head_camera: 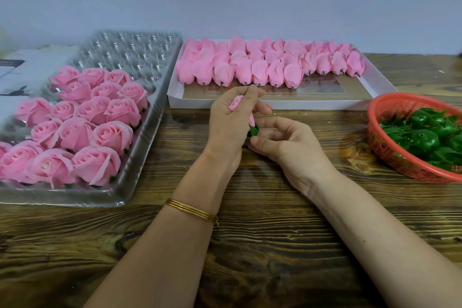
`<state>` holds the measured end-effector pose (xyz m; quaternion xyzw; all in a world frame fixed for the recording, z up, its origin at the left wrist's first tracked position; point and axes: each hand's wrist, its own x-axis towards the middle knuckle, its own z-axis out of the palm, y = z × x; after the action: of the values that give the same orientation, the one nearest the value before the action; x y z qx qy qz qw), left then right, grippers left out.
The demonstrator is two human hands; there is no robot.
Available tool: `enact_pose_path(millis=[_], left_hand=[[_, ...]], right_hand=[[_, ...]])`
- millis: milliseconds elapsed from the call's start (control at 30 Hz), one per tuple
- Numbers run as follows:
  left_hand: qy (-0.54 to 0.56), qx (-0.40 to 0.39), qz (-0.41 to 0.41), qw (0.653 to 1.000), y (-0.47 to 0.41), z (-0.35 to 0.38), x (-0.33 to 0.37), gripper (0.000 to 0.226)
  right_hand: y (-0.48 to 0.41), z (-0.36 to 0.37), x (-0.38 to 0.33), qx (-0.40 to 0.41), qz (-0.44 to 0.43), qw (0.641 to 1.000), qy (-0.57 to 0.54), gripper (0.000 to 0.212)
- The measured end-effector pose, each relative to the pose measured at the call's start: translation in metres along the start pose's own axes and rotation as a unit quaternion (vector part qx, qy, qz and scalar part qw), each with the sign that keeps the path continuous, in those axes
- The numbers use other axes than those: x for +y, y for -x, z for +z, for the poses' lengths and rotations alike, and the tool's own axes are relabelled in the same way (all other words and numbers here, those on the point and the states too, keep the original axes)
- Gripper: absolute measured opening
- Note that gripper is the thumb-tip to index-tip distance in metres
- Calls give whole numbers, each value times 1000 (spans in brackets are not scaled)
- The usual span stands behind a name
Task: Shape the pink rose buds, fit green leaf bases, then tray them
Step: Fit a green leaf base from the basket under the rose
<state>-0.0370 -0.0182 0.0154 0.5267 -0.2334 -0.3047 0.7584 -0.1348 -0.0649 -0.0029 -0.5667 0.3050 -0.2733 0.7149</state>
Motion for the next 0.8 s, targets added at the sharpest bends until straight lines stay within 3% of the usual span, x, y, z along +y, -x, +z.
enact_pose_path(millis=[467, 800], left_hand=[[-9, -15, -12, 1000, -1, -2, -1, 23], [-17, 5, 8, 1000, -5, -4, -4, 25]], right_hand=[[2, 4, -4, -24, 36, 992, -117, 30], [2, 3, -5, -2, 24, 993, -118, 31]])
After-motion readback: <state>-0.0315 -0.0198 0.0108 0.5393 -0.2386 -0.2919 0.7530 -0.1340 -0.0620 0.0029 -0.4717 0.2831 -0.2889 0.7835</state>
